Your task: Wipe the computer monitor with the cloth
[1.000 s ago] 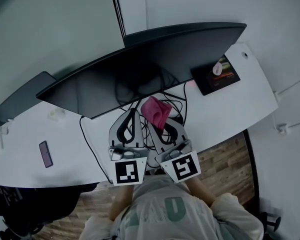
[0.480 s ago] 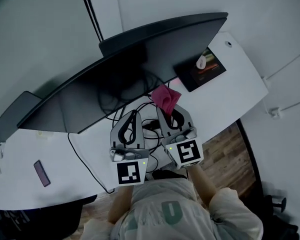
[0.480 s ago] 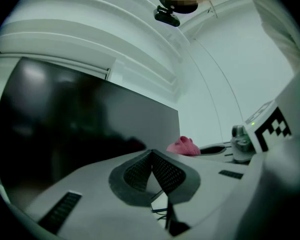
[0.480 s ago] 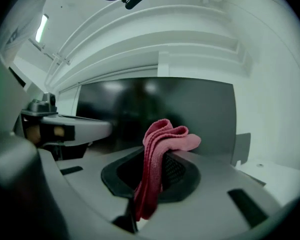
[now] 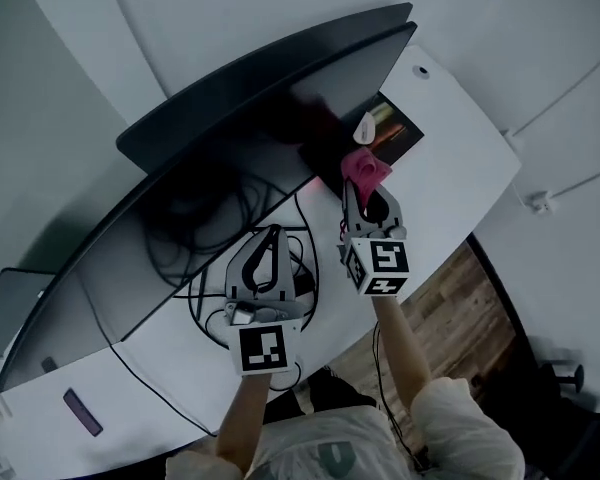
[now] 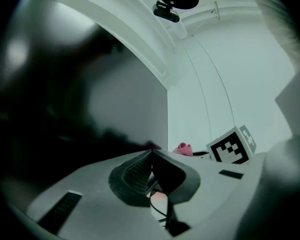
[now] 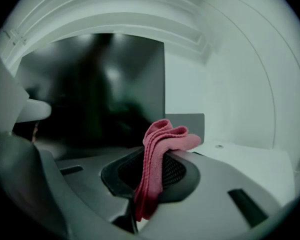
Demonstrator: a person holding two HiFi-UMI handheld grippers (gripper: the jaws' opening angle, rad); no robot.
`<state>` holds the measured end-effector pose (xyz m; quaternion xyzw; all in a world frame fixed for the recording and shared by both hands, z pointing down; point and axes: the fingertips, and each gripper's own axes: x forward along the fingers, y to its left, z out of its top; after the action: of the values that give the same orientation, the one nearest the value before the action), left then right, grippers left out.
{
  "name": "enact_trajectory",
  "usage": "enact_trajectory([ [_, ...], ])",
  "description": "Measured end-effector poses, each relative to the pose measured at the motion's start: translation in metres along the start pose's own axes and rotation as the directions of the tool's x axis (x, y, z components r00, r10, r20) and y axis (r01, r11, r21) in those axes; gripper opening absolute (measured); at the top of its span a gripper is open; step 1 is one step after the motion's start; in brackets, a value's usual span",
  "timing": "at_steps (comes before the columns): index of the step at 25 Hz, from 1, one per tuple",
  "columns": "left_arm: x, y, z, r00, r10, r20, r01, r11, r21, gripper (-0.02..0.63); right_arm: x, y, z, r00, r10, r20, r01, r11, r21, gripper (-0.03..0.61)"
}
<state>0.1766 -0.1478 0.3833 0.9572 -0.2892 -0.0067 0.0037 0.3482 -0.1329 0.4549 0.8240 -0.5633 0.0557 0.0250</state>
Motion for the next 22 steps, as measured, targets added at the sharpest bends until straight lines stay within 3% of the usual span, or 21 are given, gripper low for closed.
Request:
enact_trajectory([
  [5, 0.029, -0.01, -0.029, 0.999, -0.046, -0.024, 0.046, 0.999, 0.003, 0.015, 0.036, -0.032, -0.043, 0.996, -0.068, -0.064, 0.076, 0.99, 0.121, 0.057],
  [8, 0.037, -0.014, -0.039, 0.998, -0.06, -0.036, 0.06, 0.998, 0.0, 0.015, 0.051, -0.039, -0.061, 0.993, -0.068, -0.097, 0.086, 0.979, 0.187, 0.057],
  [12, 0.041, -0.013, -0.048, 0.997, -0.063, -0.046, 0.063, 0.998, -0.001, 0.015, 0.062, -0.035, -0.077, 0.991, -0.039, -0.126, 0.07, 0.965, 0.253, 0.057],
  [17, 0.039, -0.003, -0.054, 0.997, -0.044, -0.057, 0.043, 0.999, -0.014, 0.015, 0.065, -0.022, -0.084, 0.99, 0.0, -0.14, 0.038, 0.963, 0.268, 0.057],
  [22, 0.032, 0.004, -0.058, 0.998, -0.029, -0.058, 0.028, 0.999, -0.018, 0.015, 0.063, 0.006, -0.088, 0.984, 0.097, -0.152, -0.049, 0.956, 0.289, 0.057],
])
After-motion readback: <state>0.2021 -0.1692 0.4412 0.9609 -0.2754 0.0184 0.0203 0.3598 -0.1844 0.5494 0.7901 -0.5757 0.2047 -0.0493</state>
